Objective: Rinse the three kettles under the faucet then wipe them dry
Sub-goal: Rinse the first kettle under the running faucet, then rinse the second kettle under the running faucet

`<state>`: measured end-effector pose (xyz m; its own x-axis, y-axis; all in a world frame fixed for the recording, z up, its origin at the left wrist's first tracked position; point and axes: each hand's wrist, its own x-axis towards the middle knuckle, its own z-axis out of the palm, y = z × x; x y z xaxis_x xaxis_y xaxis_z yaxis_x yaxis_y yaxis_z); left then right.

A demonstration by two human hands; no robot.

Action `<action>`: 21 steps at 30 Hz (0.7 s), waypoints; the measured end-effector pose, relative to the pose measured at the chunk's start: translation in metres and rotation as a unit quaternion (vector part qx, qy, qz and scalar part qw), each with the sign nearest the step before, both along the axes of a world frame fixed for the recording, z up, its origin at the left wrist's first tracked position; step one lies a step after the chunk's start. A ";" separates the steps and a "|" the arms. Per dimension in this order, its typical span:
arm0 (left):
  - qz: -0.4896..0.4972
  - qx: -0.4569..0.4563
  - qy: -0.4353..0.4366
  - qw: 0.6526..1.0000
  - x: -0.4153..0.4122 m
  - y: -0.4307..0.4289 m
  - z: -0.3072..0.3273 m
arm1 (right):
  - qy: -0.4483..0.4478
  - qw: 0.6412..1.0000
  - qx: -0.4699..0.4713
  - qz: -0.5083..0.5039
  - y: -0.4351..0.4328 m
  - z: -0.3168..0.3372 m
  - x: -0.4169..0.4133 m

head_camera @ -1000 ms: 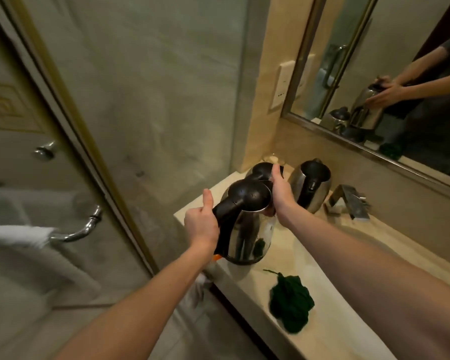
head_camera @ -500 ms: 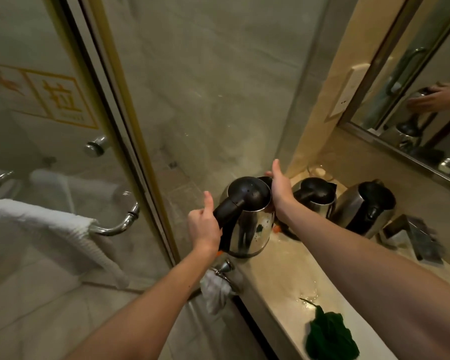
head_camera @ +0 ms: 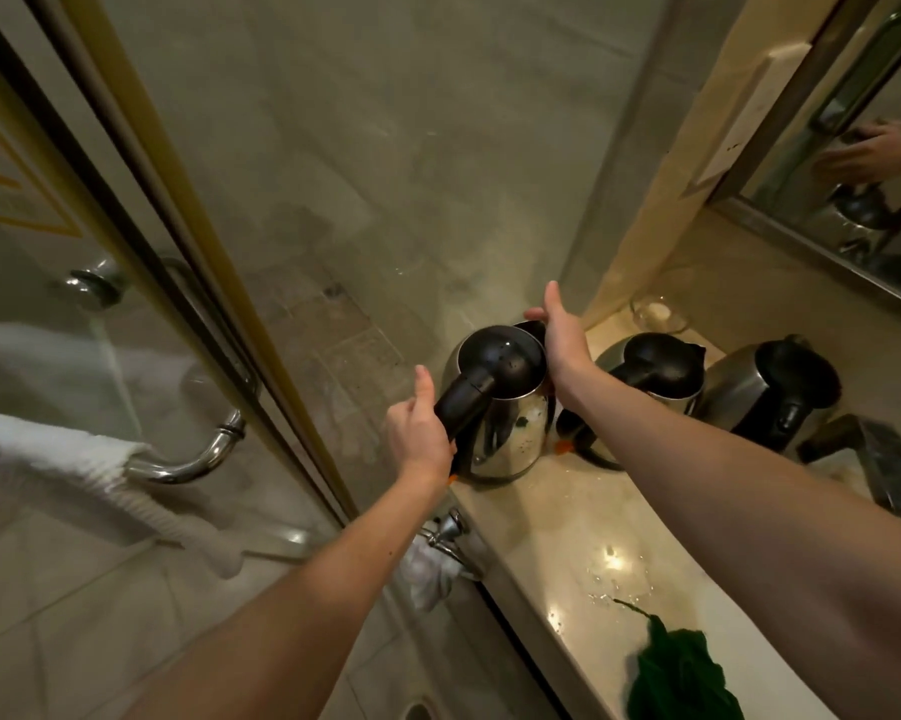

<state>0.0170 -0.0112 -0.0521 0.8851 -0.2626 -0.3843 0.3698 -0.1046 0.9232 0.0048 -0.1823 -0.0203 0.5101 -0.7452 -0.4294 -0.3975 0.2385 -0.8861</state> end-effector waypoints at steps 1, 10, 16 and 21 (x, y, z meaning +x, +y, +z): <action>0.000 0.001 0.000 1.000 0.001 -0.001 -0.002 | 0.001 1.000 0.000 -0.001 -0.001 -0.003 0.001; -0.005 0.021 -0.051 0.998 0.001 -0.005 -0.012 | 0.006 1.000 -0.020 -0.013 -0.008 -0.023 0.001; -0.038 0.051 -0.094 0.994 0.005 -0.003 -0.015 | 0.026 0.998 -0.060 0.012 -0.006 -0.020 -0.003; -0.095 0.075 -0.114 0.986 0.007 0.001 -0.007 | 0.038 0.992 -0.115 0.038 0.003 -0.007 -0.015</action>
<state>0.0240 -0.0098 -0.0589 0.8933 -0.3874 -0.2277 0.1142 -0.2945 0.9488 -0.0104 -0.1794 -0.0271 0.5405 -0.7893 -0.2913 -0.4743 0.0001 -0.8804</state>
